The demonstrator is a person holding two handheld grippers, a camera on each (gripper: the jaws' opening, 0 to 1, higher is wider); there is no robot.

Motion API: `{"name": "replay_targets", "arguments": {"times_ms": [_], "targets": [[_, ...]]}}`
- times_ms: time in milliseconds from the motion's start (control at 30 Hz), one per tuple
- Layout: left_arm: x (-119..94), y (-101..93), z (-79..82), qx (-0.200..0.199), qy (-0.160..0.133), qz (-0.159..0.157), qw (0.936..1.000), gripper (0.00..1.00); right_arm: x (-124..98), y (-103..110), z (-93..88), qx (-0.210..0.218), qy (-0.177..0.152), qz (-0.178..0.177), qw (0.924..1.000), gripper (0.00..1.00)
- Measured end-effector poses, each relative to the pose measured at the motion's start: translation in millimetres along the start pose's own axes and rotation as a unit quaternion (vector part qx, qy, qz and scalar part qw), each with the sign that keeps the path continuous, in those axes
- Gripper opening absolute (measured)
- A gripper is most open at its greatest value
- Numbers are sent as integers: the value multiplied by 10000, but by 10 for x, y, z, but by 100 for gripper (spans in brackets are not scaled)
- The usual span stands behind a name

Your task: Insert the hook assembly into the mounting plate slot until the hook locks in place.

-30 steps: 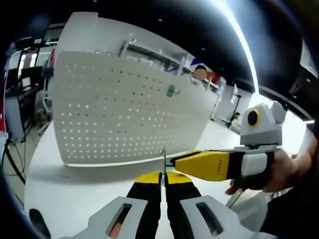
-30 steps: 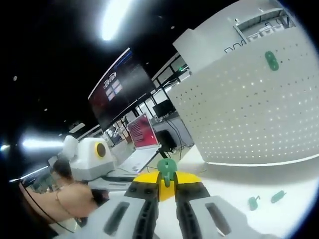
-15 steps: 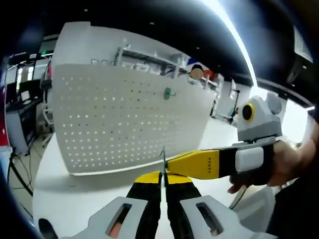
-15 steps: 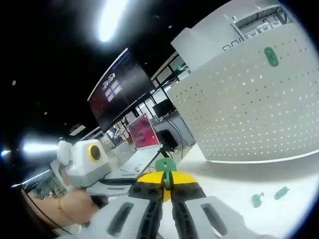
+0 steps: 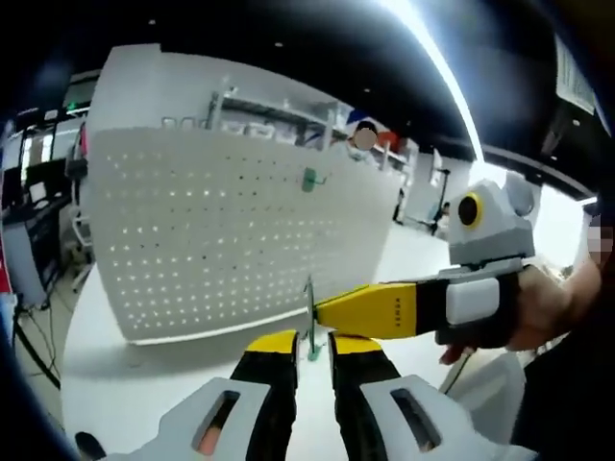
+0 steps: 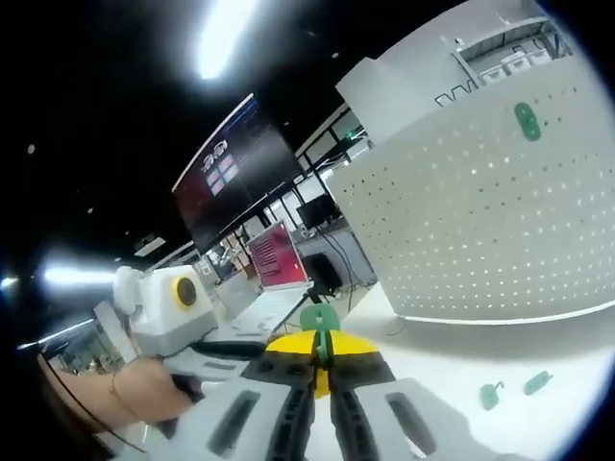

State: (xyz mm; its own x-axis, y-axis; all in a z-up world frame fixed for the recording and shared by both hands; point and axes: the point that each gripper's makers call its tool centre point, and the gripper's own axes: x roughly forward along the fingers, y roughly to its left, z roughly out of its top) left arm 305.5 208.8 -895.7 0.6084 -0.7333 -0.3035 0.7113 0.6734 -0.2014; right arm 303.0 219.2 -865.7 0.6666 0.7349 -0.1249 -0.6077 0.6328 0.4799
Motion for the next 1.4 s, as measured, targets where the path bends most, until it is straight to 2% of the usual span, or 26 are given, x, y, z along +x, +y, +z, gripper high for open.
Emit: {"name": "replay_targets", "arguments": {"times_ms": [167, 333, 467, 633, 867, 1100, 1233, 1400], "targets": [[-3, -48, -10, -102, -81, -138, 9998, 32, -14, -40, 73, -503, 61, -23, 9987, 0], [-28, -72, 6, -161, -167, -221, 9995, 46, -16, -84, 129, -681, 47, -56, 9977, 0], [-62, -82, 58, -254, -333, -262, 9988, 64, -13, -134, 144, -970, 87, -100, 9952, 0], [-73, -87, 74, -226, -408, -263, 9986, 75, -12, -179, 123, -1242, 128, -154, 9921, 0], [-46, -155, 106, -221, -511, -354, 9978, 87, -18, -224, 119, -1451, 91, -254, 9891, 0], [-38, -168, 137, -186, -603, -351, 9974, 90, -25, -300, 153, -1560, -7, -424, 9869, 0], [-49, -147, 174, -308, -743, -325, 9962, 93, -43, -397, 246, -1652, -212, -688, 9836, 0], [-54, -115, 154, -267, -723, -263, 9967, 97, -81, -550, 408, -1729, -504, -1053, 9780, 0]]}}
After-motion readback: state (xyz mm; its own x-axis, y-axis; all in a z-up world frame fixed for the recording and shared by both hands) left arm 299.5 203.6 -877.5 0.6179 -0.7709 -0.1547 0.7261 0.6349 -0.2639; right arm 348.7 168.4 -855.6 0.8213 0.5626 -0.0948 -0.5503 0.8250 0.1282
